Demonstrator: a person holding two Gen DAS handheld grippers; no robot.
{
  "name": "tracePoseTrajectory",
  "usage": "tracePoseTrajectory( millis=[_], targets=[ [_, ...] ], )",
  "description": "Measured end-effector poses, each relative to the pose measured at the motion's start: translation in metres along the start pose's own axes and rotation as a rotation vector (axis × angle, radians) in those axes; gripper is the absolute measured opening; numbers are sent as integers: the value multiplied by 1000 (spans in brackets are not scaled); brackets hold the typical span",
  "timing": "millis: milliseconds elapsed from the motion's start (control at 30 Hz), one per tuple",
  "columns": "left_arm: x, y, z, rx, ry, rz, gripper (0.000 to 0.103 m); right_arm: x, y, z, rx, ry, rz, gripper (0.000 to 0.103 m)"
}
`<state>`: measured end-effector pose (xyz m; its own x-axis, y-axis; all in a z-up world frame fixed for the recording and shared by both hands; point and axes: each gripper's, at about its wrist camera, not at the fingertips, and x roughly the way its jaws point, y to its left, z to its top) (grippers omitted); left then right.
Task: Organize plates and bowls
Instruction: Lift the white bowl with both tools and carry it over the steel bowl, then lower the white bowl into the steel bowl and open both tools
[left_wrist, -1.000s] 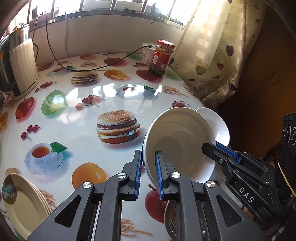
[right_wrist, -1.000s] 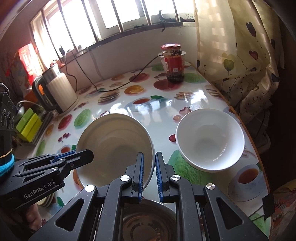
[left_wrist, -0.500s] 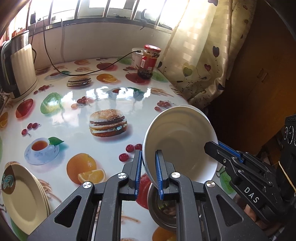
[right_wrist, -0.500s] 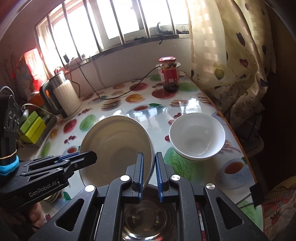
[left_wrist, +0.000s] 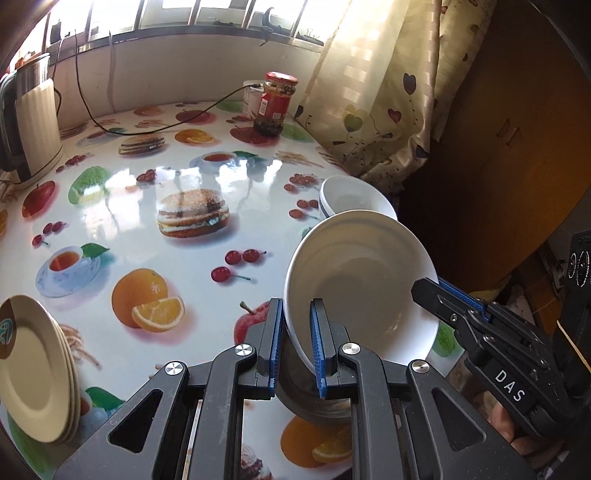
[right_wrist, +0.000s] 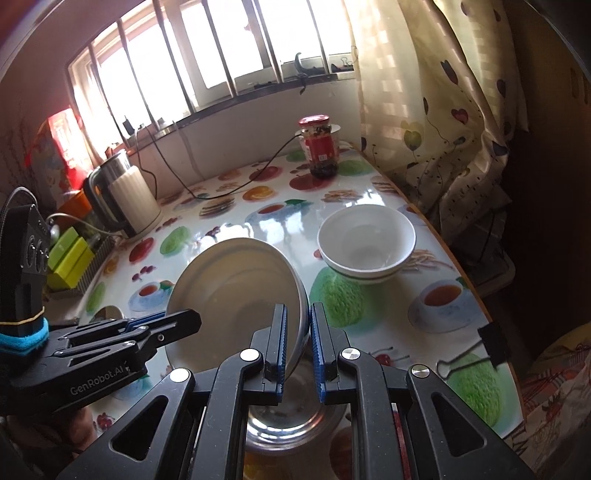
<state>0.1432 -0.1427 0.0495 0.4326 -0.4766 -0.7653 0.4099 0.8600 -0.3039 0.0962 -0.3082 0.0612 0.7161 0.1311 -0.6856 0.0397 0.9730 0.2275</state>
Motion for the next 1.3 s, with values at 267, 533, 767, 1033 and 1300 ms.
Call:
tracePoseTrajectory(
  millis=[267, 533, 767, 1033, 1300],
  targets=[
    [11, -4, -13, 0, 51, -1, 15, -1, -9, -18, 33, 22, -8, 13],
    [16, -2, -22, -12, 90, 1, 15, 4, -12, -32, 47, 58, -4, 13],
    [21, -1, -27, -21, 111, 5, 15, 7, -14, -39, 67, 75, -1, 13],
    [23, 1, -27, -34, 123, 3, 15, 13, -15, -43, 71, 97, -3, 13],
    [25, 1, -26, -34, 127, 1, 15, 15, -16, -44, 72, 101, -3, 15]
  ],
)
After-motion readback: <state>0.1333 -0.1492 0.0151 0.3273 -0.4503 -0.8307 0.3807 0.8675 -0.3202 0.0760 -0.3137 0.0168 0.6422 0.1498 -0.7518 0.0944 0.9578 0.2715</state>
